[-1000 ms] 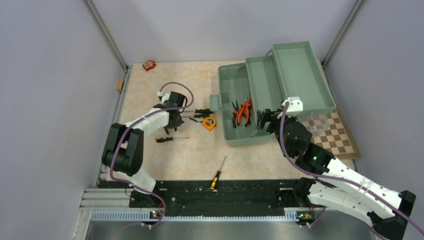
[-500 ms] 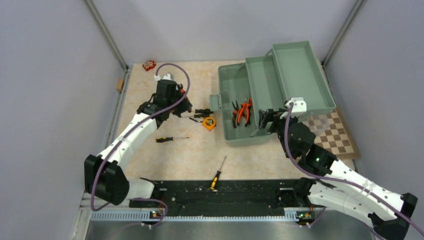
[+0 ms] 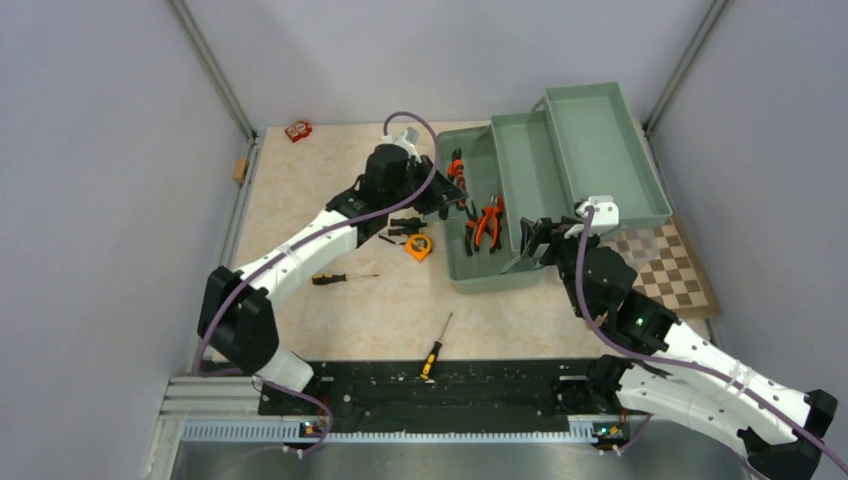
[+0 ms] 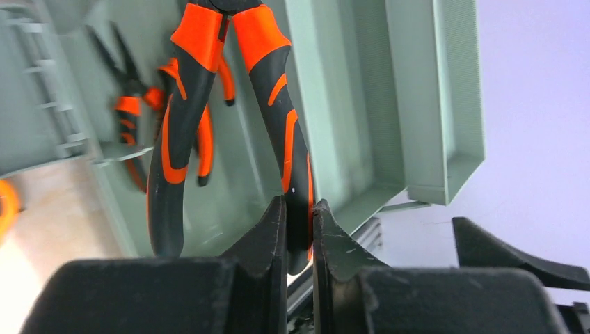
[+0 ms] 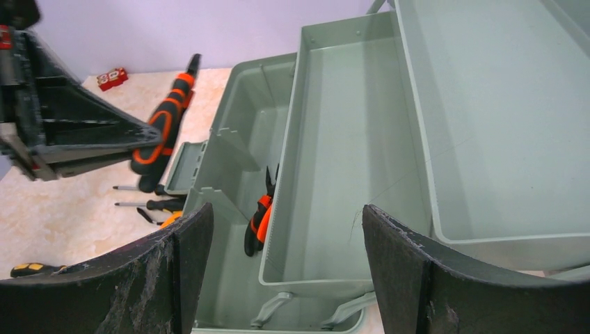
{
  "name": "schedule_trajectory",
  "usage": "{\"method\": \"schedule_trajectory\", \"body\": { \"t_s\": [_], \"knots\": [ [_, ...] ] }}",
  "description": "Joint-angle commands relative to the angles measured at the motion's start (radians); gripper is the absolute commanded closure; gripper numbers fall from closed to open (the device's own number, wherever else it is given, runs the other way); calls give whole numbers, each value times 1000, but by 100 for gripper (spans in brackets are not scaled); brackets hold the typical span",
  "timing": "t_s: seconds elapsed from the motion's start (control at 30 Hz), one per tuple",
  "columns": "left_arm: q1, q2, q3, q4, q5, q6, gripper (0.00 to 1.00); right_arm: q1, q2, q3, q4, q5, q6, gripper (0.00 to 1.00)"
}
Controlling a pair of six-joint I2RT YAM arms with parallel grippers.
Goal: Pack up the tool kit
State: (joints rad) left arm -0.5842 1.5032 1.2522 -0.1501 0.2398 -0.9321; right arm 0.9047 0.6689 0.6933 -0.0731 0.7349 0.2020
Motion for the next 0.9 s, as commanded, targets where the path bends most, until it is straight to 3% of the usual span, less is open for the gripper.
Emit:
{"method": "schedule_trajectory", "body": {
  "t_s": [0.0,0.2,0.43,0.63,0.87],
  "knots": [
    [-22,79,67,271,61,-141,100,-3,-27,-8,10,25,-1,23],
    [-51,222,136,311,75,-190,100,-3,-35,-6,1,32,-6,23],
    [-65,365,200,242,13,-179,100,-3,-34,3,-7,36,-17,23],
    [-66,432,234,177,-5,-127,79,-3,-34,8,-13,37,-20,23],
    [-69,372,233,168,-40,-62,36,-3,-6,36,-27,-5,-35,22]
  ]
}}
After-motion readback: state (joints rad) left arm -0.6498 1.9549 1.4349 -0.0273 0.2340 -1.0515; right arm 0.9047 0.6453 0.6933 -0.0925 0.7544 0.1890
